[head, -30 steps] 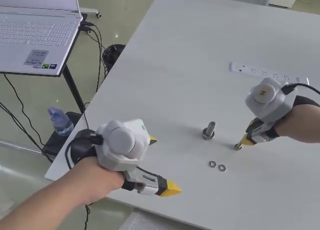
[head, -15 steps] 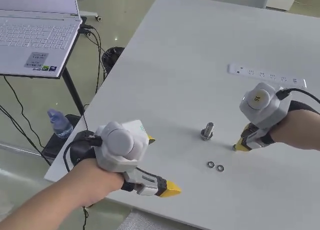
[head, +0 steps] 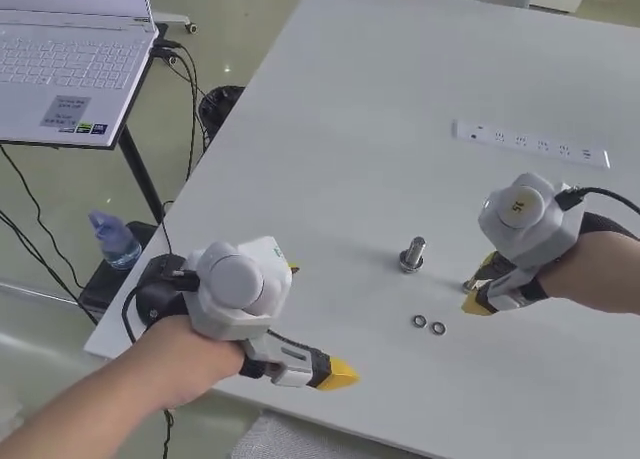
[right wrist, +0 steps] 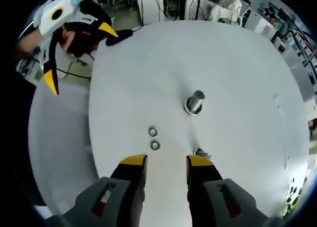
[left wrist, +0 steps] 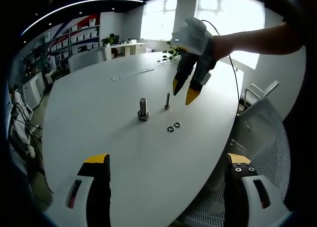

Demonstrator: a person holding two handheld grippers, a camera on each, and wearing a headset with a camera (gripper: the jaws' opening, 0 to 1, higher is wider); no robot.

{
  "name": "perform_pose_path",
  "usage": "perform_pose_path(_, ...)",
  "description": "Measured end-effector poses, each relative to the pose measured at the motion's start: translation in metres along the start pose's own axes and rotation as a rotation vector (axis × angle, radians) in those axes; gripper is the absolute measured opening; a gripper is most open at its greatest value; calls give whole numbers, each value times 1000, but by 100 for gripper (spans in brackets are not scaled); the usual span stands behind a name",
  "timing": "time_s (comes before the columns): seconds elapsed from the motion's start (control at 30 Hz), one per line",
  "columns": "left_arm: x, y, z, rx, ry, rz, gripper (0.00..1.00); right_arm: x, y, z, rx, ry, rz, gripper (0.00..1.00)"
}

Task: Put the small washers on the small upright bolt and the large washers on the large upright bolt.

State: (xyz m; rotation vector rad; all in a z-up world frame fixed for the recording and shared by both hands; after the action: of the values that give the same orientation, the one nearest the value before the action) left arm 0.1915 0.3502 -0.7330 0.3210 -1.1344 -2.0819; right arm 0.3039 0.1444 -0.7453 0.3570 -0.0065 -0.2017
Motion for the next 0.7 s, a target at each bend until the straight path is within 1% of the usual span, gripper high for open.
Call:
perform_pose_path(0.2,-2,-2,0,-6,-1,0,97,-10,-3,-6,9,8,4,35)
perform_pose_path(0.27,-4,-1,0,2,14,-4,99,-11,-3,-9,14,9,4,35)
perform_pose_path(0.37,-4,-1,0,0,11,-1,99,-10,-3,-13,35,7,-2,35)
perform_pose_path(0.4,-3,-2,-1,-3,11,-4,99,-11,-3,-16,45,8,-5,35)
perform_pose_path(0.43,-3,-2,-1,-5,11,-5,99,-11,-3,-17,46,8,-8,35)
perform_pose_path(0.5,-3,-3,-1,-5,5,-1,99,-13,-5,-24,53,12,-15,36)
perform_pose_path(0.7,-2,-4,-1,-6,-4,-6,98,-18,-6,-35,54,-2,-13,35)
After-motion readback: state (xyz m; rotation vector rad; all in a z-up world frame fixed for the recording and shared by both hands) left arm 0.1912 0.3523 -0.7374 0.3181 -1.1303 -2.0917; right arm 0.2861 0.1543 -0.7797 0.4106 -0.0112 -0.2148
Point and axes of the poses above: the centre of the closed fingertips' face, and the gripper's own axes: z roughly backward along the fingers, x roughly to its right, y roughly out of its top, the point moved 6 cm from there along z, roughly backward along the fingers, and after that the axes turned 3 degrees about x, right-handed, at the moved point
